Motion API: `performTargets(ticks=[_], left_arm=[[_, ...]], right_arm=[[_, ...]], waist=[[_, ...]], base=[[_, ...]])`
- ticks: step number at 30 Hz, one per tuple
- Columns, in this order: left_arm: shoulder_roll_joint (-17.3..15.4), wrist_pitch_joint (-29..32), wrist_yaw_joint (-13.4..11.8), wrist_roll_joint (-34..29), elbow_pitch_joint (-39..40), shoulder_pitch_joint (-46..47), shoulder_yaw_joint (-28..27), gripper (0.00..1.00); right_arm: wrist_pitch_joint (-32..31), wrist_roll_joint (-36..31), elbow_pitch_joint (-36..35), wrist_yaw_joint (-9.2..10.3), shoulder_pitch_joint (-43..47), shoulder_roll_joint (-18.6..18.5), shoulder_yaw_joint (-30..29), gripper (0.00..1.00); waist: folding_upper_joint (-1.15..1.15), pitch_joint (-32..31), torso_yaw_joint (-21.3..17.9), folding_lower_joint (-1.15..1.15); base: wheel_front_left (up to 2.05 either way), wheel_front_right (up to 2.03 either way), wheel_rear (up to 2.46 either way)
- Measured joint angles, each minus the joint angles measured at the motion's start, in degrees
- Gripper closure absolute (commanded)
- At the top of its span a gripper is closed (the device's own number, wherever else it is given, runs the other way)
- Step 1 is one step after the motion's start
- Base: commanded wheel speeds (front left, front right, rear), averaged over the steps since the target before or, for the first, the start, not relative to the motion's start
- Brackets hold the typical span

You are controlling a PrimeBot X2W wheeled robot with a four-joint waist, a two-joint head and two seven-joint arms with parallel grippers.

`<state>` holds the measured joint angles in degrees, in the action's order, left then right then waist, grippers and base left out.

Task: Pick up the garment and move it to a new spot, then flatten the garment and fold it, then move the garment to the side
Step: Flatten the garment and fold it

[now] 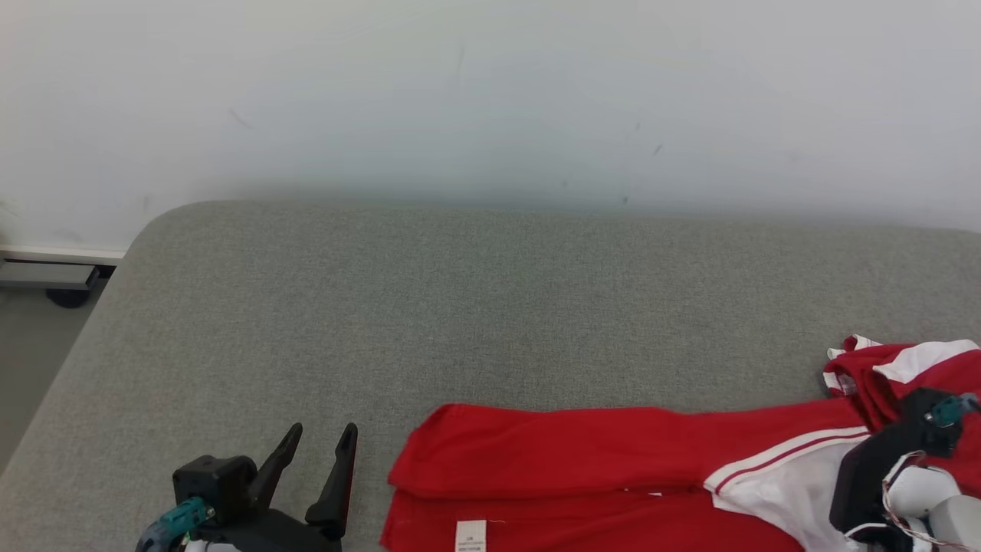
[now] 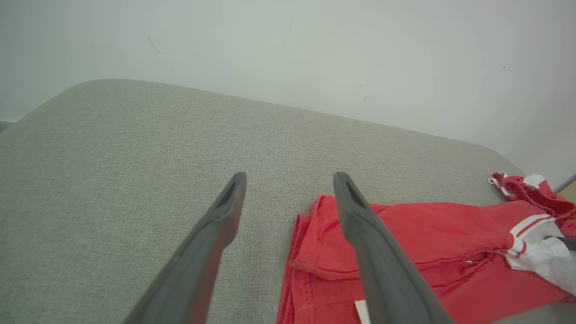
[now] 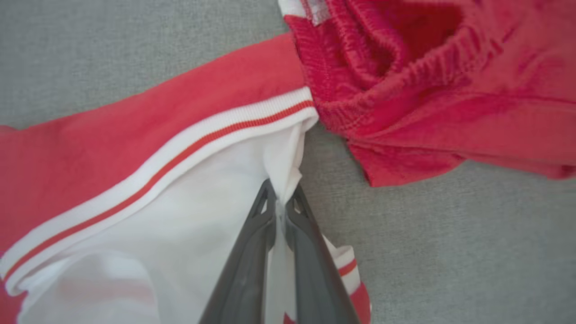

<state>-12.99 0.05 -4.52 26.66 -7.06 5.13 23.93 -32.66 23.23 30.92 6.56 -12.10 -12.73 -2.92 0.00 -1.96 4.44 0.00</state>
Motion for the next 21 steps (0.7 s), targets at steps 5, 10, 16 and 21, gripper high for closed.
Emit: performTargets(ticks=[5,10,16,21], left_arm=[[-0.09,0.00,0.00,0.00,0.00,-0.12,-0.05,0.00],[-0.11,0.00,0.00,0.01,-0.15,-0.16,-0.01,0.00],[-0.08,0.00,0.01,0.01,-0.34,-0.20,0.29,0.00],[-0.03,0.01,0.05,0.01,-0.46,-0.21,0.66,0.00]], right_arm=[[0.43,-0.32,-2.89,0.05,0.54,-1.97,-0.83,1.00],[0.30,-0.31,-7.46,-1.92,2.36,0.11,2.30,1.00],[-0.77,-0.20,-13.59,-5.19,3.47,5.87,8.58,1.00],[-2.34,0.10,-16.90,-7.11,3.09,9.02,13.47,1.00]], waist=[[0.00,-0.28,-0.21,0.00],[0.00,-0.64,-0.46,0.00],[0.00,-1.13,-0.71,0.00],[0.00,-1.44,-0.72,0.00]], base=[[0.00,0.00,0.00],[0.00,0.00,0.00],[0.00,0.00,0.00],[0.00,0.00,0.00]])
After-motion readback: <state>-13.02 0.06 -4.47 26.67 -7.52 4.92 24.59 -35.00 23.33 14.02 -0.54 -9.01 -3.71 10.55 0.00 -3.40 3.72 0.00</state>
